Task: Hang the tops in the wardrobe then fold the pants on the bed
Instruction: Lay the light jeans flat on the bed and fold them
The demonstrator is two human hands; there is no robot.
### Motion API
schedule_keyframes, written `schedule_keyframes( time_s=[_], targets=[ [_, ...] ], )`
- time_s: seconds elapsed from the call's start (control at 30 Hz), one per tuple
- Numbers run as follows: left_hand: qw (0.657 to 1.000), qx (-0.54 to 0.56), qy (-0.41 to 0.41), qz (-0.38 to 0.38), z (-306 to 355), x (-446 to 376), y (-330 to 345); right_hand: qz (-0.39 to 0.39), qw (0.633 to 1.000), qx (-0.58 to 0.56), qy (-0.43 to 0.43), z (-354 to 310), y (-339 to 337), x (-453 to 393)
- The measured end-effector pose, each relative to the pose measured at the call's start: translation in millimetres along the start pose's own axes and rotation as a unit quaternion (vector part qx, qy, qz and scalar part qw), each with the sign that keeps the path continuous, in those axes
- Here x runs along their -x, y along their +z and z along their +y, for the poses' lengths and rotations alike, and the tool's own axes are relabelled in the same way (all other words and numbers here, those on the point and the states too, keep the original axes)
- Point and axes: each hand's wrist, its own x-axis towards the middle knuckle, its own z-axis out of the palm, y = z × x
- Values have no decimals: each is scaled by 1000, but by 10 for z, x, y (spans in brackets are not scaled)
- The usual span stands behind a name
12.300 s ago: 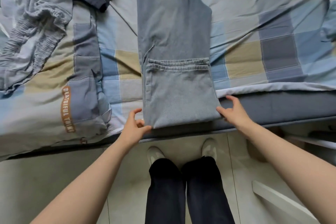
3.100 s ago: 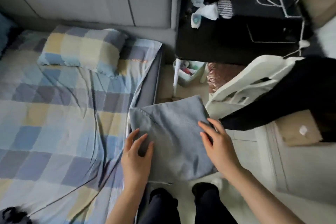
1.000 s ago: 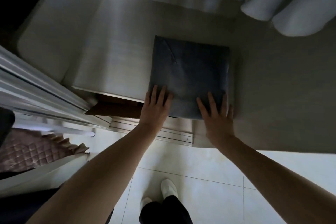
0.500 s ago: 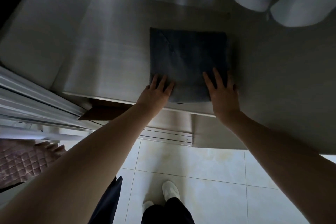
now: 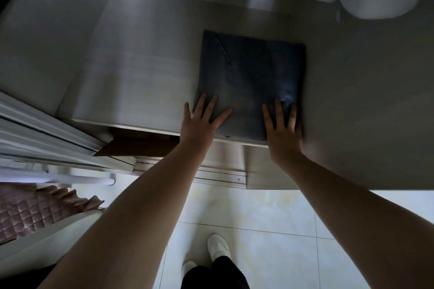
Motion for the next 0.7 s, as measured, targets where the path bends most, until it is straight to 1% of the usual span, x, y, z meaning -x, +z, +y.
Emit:
schedule_keyframes(
  time_s=[0.1,0.17,0.3,0.43,0.5,0.57,0.63,0.7],
  targets=[
    [1000,18,-14,-6,87,197,31,-6,1000,11,-15,47,-45,39],
    [999,39,-8,-14,56,365,39,-17,999,24,-33,99,-92,81],
    [998,61,6,-31,-26,704,-64,-61,997,25,-43,173,-279,266],
    [992,102,-28,-66,-34,1149,-256,-104,991,30,-75,157,-531,546],
    [990,115,-43,-71,-28,1441,-363,-114,991,16,-75,115,-697,735],
    [987,134,-59,-70,-10,1779,-507,-110,990,9,-88,22,-909,967],
    [981,166,-76,-59,28,2121,-681,-84,990,-8,-111,-111,-1149,1222],
    [969,226,-92,-40,98,2424,-858,-56,988,-45,-134,-262,-1375,1471]
  ],
)
